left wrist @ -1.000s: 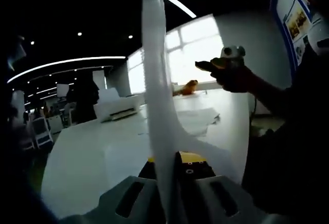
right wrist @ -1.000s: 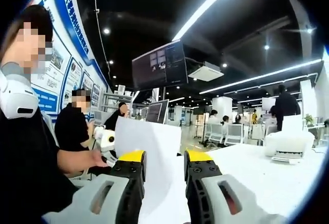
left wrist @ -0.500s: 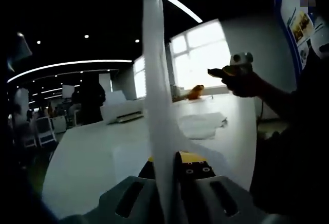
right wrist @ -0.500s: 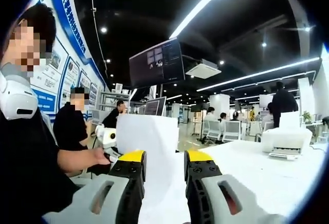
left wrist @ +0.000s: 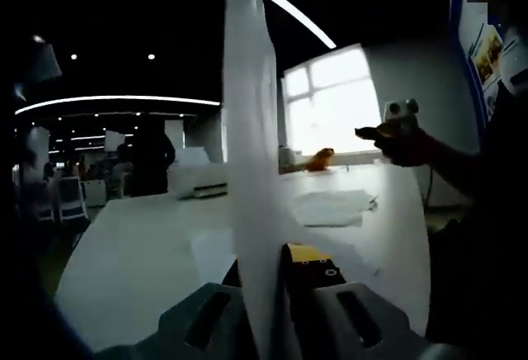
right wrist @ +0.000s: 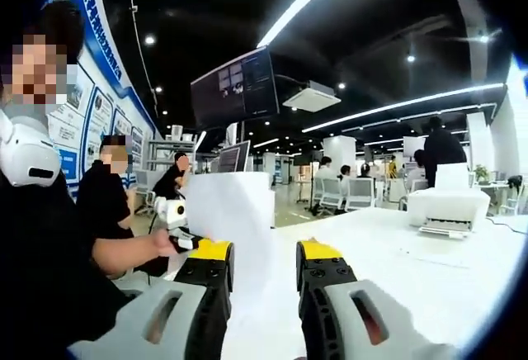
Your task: Organize the stack of printing papers by aligning and flattening the scattered papers on the table
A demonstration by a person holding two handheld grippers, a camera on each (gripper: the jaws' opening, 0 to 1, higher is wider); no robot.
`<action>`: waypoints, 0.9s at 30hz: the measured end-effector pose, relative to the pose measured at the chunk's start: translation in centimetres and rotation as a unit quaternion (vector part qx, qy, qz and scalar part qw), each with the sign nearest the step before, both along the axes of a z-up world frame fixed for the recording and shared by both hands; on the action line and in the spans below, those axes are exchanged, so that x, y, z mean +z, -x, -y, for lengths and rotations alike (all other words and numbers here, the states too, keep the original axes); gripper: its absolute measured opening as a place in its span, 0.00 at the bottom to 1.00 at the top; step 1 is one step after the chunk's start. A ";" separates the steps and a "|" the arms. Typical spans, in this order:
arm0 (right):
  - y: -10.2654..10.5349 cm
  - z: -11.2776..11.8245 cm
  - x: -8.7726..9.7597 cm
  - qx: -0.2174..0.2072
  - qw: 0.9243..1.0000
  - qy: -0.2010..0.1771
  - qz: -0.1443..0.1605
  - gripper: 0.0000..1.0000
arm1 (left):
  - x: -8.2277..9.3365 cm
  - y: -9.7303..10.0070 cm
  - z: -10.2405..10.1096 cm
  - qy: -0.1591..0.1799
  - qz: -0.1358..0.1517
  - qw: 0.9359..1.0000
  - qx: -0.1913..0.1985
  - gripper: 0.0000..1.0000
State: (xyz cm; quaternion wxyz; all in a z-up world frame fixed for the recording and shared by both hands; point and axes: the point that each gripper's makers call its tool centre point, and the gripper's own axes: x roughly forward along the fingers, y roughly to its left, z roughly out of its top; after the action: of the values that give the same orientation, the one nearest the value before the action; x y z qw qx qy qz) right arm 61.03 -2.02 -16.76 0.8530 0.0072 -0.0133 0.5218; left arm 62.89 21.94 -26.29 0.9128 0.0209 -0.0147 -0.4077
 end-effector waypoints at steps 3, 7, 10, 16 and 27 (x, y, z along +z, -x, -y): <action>-1.0 0.9 -0.5 -0.018 1.000 0.008 -0.008 0.27 | -0.1 -0.6 0.1 0.012 -0.003 1.000 -0.011 0.06; -2.1 1.7 -0.8 -0.038 0.999 0.008 -0.010 0.28 | 0.0 -1.1 0.6 0.041 -0.010 0.998 -0.035 0.06; -2.8 1.9 -1.4 -0.057 0.998 0.015 -0.010 0.29 | 0.0 -1.5 0.2 0.048 -0.012 0.998 -0.037 0.06; -2.1 2.2 -2.5 -0.072 0.997 0.030 -0.019 0.30 | -0.4 -1.1 0.5 0.050 -0.017 0.998 -0.031 0.06; -3.2 4.4 -3.2 -0.115 0.992 0.041 -0.026 0.38 | -0.8 -0.8 0.6 0.030 -0.013 0.999 -0.026 0.06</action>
State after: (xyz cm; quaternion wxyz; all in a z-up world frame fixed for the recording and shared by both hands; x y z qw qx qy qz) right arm 64.24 -6.41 -19.97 0.9069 -0.0154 0.0297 0.4200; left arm 63.66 21.32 -27.06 0.9022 -0.0123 -0.0159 -0.4309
